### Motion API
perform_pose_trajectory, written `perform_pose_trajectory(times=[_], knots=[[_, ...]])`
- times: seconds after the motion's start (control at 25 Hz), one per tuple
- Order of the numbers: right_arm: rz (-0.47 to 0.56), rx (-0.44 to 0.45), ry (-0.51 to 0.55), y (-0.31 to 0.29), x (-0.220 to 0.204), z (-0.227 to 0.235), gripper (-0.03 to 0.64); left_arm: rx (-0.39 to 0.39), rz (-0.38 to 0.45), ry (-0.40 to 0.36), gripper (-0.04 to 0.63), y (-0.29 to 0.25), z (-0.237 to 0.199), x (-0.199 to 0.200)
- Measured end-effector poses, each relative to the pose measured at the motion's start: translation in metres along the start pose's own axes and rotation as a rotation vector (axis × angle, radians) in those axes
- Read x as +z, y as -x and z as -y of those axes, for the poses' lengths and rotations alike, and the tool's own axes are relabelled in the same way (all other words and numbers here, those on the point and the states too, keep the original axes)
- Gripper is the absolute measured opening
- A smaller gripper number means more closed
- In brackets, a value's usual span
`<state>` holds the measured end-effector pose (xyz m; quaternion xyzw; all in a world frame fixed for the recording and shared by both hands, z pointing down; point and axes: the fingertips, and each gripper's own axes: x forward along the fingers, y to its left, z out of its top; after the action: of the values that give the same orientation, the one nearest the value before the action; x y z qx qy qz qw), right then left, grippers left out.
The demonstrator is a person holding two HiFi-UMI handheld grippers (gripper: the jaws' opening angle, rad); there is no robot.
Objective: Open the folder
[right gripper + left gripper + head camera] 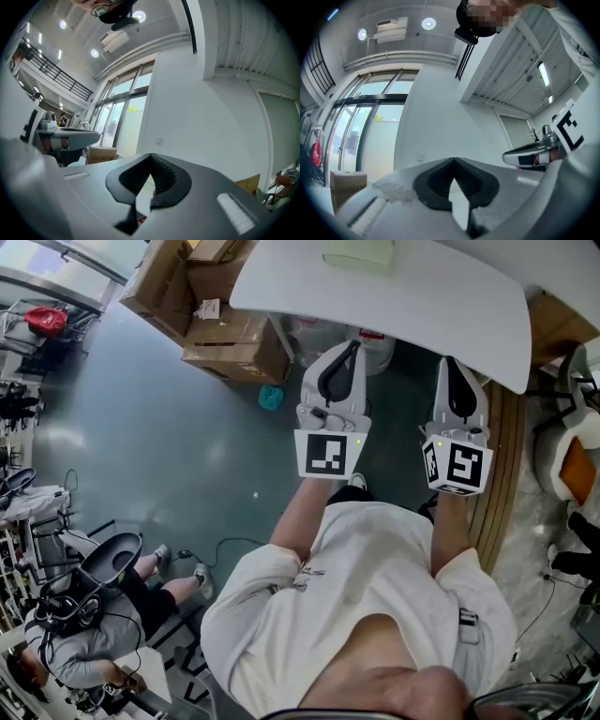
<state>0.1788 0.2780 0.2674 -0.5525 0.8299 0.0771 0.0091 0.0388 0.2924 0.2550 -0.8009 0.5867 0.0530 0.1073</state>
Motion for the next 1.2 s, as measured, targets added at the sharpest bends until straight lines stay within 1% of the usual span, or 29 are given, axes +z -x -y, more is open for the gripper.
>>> perform_pose_trajectory(times=[0.24, 0.48, 0.76, 0.92, 1.08, 1.2], knots=[[0.0, -0.004, 0.023, -0.023, -0.002, -0.011, 0.0, 0.008, 0.005, 0.006, 0.0, -0.009, -0.026, -0.011], [-0.003, -0.007, 0.036, -0.039, -0.005, -0.013, 0.0, 0.012, 0.007, 0.009, 0.0, -0.021, -0.04, -0.019], [0.02, 0.007, 0.017, -0.058, -0.025, -0.005, 0.0, 0.02, 0.008, -0.03, 0.0, -0.032, -0.04, -0.035], [0.024, 0.014, 0.0, -0.078, -0.033, 0.001, 0.0, 0.035, -0.001, -0.026, 0.0, -0.043, -0.049, -0.043], [0.033, 0.02, -0.005, -0.096, -0.034, 0.012, 0.0, 0.038, 0.002, -0.036, 0.0, -0.065, -0.051, -0.045], [0.034, 0.02, -0.012, -0.118, -0.042, 0.025, 0.0, 0.032, 0.003, -0.049, 0.0, -0.091, -0.053, -0.055]])
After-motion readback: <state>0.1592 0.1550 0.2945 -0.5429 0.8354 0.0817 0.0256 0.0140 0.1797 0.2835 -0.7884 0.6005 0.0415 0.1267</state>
